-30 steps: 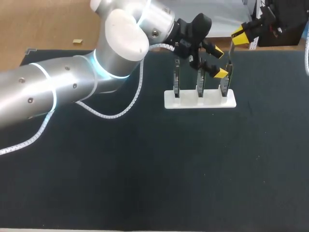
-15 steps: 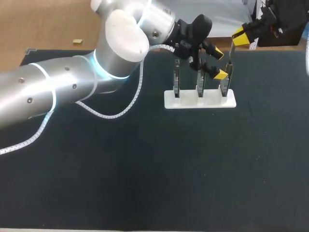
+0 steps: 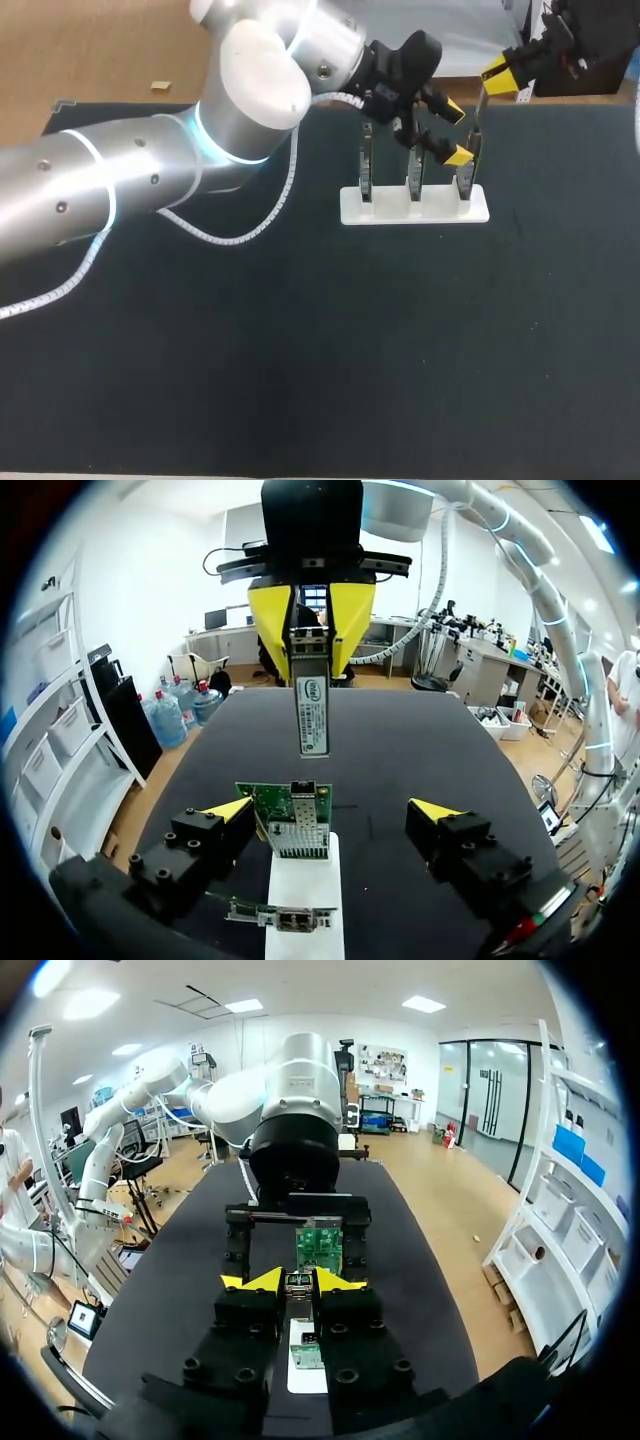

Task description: Pick up the optical module with the left hand, and insert it into the network port with the right hand.

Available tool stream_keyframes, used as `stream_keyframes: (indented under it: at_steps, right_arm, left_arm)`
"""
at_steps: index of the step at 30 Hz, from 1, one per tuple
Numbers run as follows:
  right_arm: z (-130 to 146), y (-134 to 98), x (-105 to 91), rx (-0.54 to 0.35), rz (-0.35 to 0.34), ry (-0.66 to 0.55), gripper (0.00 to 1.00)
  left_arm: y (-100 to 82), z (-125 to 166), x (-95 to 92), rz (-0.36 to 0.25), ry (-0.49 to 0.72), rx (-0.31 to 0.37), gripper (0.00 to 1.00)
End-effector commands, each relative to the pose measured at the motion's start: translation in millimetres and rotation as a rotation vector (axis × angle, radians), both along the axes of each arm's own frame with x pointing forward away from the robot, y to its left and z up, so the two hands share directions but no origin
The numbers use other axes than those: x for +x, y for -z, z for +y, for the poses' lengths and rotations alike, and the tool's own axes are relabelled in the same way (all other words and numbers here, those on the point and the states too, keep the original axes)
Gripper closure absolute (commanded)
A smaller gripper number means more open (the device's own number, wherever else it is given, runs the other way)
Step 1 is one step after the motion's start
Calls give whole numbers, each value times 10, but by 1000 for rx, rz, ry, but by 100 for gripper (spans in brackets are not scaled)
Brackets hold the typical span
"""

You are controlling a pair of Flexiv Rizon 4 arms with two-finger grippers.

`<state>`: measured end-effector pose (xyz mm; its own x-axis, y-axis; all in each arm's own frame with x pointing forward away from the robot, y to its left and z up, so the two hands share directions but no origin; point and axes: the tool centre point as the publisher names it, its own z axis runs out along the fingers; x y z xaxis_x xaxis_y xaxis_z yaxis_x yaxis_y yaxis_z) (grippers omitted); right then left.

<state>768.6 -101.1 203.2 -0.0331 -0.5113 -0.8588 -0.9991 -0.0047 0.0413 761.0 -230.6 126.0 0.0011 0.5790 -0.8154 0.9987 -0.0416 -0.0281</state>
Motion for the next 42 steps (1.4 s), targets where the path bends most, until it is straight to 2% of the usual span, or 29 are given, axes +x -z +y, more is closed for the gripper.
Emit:
stream_keyframes:
  at_steps: [1, 25, 42]
  right_arm:
    - [5, -8, -51, -3, -7, 9, 100]
    - [-22, 65, -56, -16, -27, 21, 100]
    - [-30, 164, 24, -23, -22, 21, 100]
  left_arm:
    - [-15, 0, -27, -3, -5, 4, 0]
    - [-15, 0, -27, -3, -5, 4, 0]
    - [-15, 0, -27, -3, -5, 4, 0]
